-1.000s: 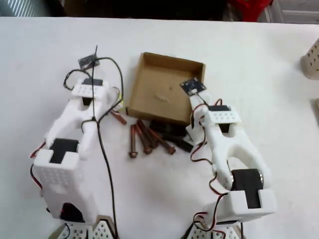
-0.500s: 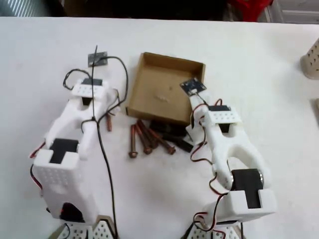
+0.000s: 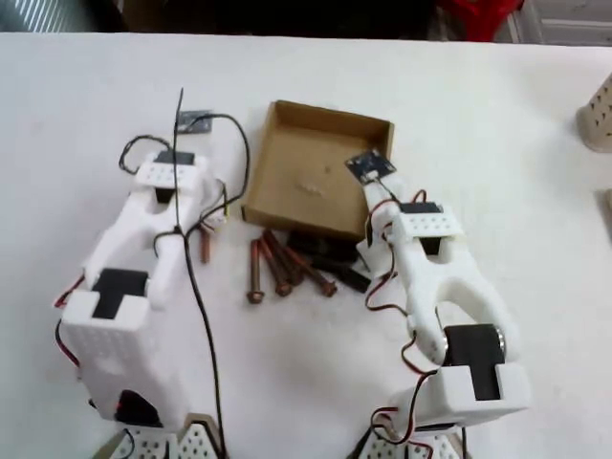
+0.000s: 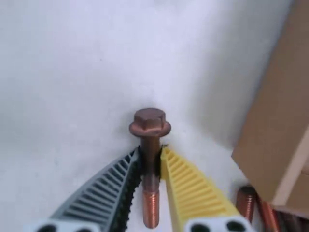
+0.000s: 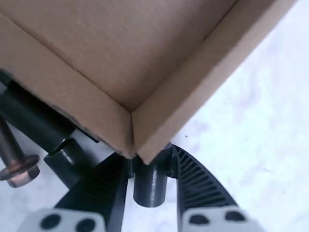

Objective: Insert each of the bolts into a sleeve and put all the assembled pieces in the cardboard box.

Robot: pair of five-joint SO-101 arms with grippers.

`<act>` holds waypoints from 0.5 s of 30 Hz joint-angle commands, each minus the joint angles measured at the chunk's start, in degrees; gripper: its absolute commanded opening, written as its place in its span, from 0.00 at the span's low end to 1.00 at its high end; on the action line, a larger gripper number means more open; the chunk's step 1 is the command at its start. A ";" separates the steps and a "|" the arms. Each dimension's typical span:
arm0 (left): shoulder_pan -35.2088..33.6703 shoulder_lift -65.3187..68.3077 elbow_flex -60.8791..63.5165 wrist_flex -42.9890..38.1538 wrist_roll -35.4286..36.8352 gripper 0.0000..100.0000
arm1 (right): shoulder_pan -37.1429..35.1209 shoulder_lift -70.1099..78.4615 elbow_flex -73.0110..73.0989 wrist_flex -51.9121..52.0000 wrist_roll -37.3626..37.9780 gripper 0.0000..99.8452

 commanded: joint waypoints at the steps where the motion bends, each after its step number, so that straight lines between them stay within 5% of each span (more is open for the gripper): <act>1: 0.57 -10.42 7.65 -4.48 1.14 0.10 | 0.48 -0.40 -1.49 -0.31 0.70 0.02; 6: 0.13 -17.80 15.38 -11.43 1.14 0.11 | 0.48 -0.40 -1.49 -0.31 0.70 0.02; 15: -1.27 -10.42 9.05 -12.48 1.14 0.11 | 0.57 -0.40 -1.41 -0.22 0.62 0.02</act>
